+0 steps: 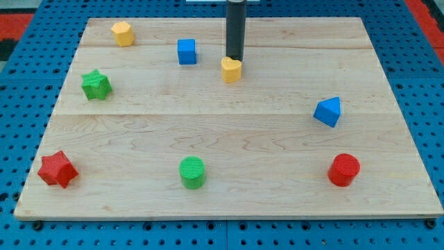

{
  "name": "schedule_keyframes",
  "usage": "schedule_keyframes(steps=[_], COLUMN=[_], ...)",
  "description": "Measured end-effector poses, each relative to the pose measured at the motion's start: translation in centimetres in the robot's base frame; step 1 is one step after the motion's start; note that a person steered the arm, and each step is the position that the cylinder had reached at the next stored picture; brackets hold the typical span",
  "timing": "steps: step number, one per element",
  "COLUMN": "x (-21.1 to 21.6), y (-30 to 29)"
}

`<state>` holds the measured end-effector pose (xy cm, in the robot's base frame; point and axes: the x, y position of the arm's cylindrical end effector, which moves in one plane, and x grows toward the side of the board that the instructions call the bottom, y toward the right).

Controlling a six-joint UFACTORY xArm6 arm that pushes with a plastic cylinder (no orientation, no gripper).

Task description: Slide the blue triangle to the center of the board

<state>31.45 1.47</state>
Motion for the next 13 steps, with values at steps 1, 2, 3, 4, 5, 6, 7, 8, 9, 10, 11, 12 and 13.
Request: schedule_keyframes(steps=[1, 2, 3, 4, 5, 6, 7, 8, 9, 10, 11, 12, 13], x=[-2.4, -4.0, -3.6, -3.2, -2.7, -0.3, 4.1, 12.1, 15.4, 15.5, 14.1, 13.9, 13.7], y=[0.0, -2.1, -7.3, -6.2, -3.8, 6.6, 18.7, 24.0, 21.0, 17.3, 16.4, 16.4, 16.2])
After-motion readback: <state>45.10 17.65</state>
